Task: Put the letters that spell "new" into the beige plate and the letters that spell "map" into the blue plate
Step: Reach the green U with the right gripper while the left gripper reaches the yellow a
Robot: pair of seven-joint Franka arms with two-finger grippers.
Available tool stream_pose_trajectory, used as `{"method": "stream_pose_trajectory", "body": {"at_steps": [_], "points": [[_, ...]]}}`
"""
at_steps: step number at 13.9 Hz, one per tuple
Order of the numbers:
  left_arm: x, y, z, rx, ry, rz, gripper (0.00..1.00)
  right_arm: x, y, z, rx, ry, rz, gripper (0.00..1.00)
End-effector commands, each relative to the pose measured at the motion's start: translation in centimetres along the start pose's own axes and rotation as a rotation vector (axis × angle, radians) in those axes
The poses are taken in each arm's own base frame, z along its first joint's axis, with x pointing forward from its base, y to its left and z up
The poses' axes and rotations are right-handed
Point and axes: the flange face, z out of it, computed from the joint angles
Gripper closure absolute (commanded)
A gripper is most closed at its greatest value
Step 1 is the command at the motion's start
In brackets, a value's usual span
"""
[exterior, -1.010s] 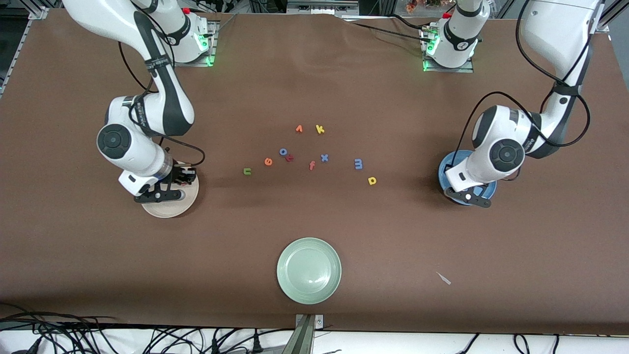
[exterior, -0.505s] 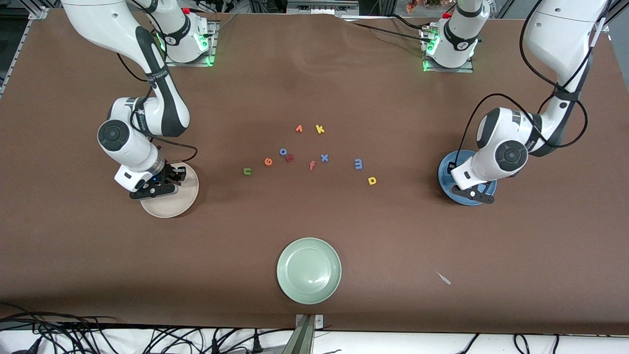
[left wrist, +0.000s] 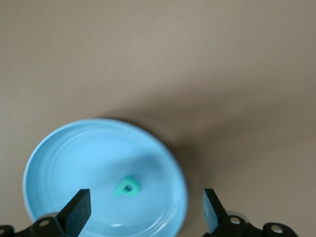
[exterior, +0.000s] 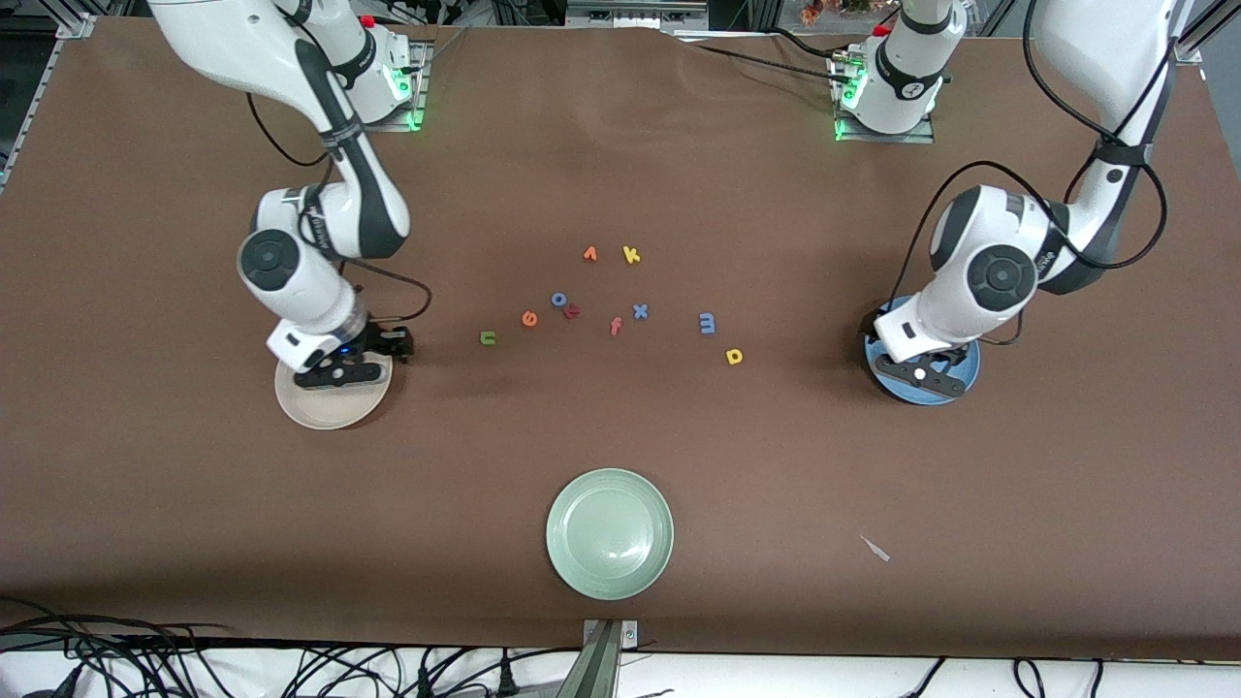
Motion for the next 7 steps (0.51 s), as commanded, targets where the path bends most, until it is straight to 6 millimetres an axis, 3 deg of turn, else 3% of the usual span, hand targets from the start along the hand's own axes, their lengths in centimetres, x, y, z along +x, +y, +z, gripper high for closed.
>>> {"method": "stream_pose_trajectory", "body": {"at_steps": [1, 3, 7], "points": [[1.9, 3.7, -1.4, -0.006, 0.022, -0.053, 0.0, -0.8, -5.1, -1.1, 0.036, -0.016, 0.089, 0.26], [3.3, 6.2, -1.2, -0.016, 0.029, -0.124, 0.0, -2.4, -9.4, -0.8, 0.033, -0.024, 0.105, 0.26], [5.9, 13.0, 0.2, -0.046, 0.025, -0.405, 0.0, -4.0, -13.0, 0.3, -0.031, -0.005, 0.114, 0.26]]}}
